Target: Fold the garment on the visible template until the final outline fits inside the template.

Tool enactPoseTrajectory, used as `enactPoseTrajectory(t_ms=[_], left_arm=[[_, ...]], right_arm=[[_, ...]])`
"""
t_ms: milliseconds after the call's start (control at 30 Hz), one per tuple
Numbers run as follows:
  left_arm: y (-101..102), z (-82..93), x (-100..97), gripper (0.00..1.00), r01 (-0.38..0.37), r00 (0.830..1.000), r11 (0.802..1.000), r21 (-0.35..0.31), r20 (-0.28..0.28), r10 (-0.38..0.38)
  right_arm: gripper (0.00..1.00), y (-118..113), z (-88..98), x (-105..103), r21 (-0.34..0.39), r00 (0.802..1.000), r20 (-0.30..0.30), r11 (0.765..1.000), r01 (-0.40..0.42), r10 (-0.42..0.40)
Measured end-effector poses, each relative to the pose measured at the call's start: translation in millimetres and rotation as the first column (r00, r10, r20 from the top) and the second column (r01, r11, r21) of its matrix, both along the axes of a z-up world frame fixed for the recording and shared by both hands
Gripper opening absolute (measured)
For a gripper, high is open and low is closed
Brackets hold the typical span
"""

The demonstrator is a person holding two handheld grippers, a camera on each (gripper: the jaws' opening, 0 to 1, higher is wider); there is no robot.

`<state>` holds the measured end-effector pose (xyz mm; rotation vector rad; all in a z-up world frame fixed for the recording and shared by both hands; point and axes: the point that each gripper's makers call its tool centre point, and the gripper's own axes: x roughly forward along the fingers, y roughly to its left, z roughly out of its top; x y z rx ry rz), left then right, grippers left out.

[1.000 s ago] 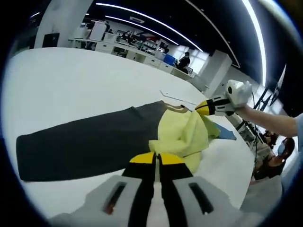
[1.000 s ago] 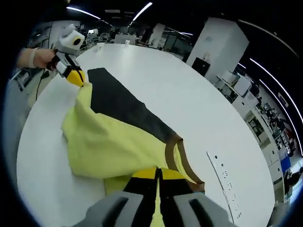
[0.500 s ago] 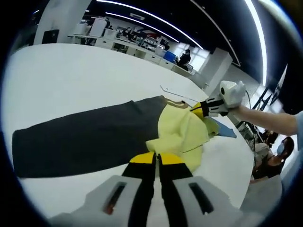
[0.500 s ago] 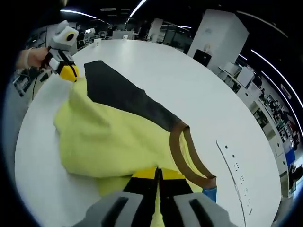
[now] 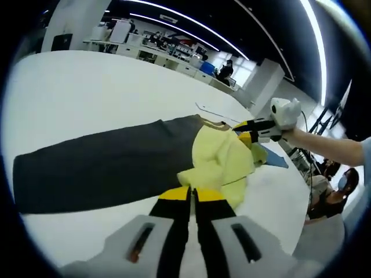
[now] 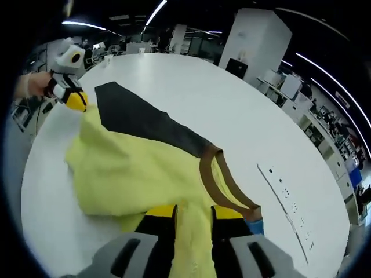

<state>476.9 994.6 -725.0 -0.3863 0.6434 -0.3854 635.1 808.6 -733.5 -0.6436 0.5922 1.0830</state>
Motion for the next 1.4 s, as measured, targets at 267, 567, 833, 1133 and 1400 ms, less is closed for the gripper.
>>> enactPoseTrajectory(t_ms=[267,567,833,1133,1400], left_arm=[[0,0.3,-4.3,0.0,0.006,1.0,1.0,-0.003,-0.001,-0.006],[-2,2.1,-5.1,0.0,0.01,1.0,1.0,-0.007,0.004,-0.01],[-1,2.2,-5.8,0.0,0.011,1.0,1.0,-0.01,0.005,-0.011],[-2,3.4,-7.8,0.0,0.013,1.0,1.0,-0.012,0.007,-0.013],[-2,3.0,-8.3,0.0,0.012,1.0,1.0,-0.012,0.005,-0.012]], right_arm=[[0.59,-12,22.9,-7,0.199,0.992,-0.064,0.973,0.117,-0.107],[0.63,-24,35.9,-36,0.186,0.997,-0.007,0.98,0.076,-0.076],[0.6,-31,35.4,-64,0.14,0.999,0.025,0.99,0.025,-0.029],[0.56,-37,23.7,-83,0.146,0.999,-0.02,0.989,0.038,-0.035],[0.47,-54,12.8,-94,0.14,0.997,-0.051,0.988,0.062,-0.056]])
